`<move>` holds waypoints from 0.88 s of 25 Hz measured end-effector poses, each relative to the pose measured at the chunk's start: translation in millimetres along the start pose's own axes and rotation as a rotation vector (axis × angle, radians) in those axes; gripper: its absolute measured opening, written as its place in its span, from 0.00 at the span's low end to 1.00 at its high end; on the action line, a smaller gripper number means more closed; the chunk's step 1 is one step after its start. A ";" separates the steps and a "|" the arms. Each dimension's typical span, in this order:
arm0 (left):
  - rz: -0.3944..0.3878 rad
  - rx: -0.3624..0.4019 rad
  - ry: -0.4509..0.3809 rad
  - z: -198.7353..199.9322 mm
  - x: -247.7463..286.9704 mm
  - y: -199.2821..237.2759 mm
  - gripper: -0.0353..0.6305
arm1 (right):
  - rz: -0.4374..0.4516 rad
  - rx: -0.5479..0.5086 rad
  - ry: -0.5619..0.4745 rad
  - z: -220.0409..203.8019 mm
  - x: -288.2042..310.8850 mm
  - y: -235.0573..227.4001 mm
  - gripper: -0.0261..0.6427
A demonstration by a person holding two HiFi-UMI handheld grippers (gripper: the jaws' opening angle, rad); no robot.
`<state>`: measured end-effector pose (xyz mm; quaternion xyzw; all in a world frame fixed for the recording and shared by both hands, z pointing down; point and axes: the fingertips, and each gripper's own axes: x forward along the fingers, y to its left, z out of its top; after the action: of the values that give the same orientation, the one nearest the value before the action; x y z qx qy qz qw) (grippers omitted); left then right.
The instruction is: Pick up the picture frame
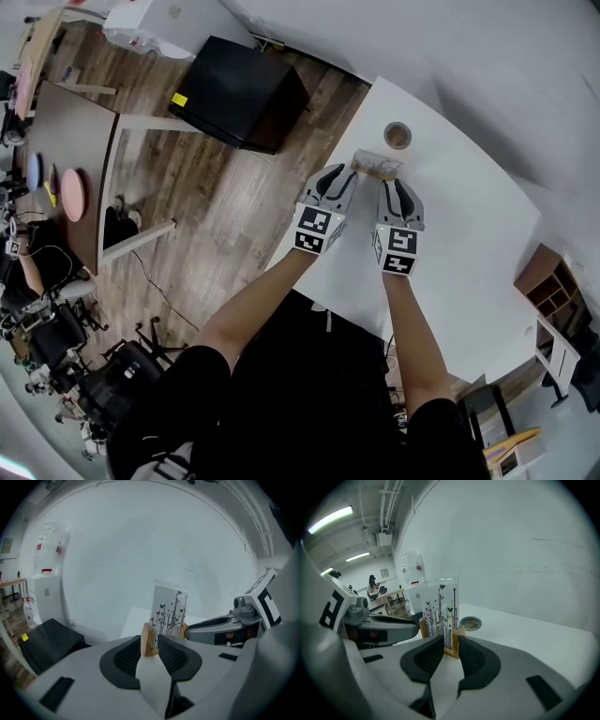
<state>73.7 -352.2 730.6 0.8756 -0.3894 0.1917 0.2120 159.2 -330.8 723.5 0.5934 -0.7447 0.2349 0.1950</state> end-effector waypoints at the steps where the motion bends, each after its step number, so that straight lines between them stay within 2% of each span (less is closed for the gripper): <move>1: 0.002 0.002 0.001 -0.6 1.9 -0.1 0.21 | -0.005 0.002 -0.001 -0.6 0.7 -1.2 0.19; 17: 0.012 0.005 -0.021 4.6 19.8 -1.6 0.21 | -0.001 -0.023 -0.038 4.4 12.0 -10.1 0.16; 22: 0.021 0.013 -0.018 4.2 19.9 0.5 0.18 | 0.003 -0.050 -0.047 4.1 13.7 -10.5 0.15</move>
<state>86.4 -366.6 737.2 0.8744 -0.3994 0.1888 0.2006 166.5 -346.0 729.2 0.5928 -0.7556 0.2022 0.1918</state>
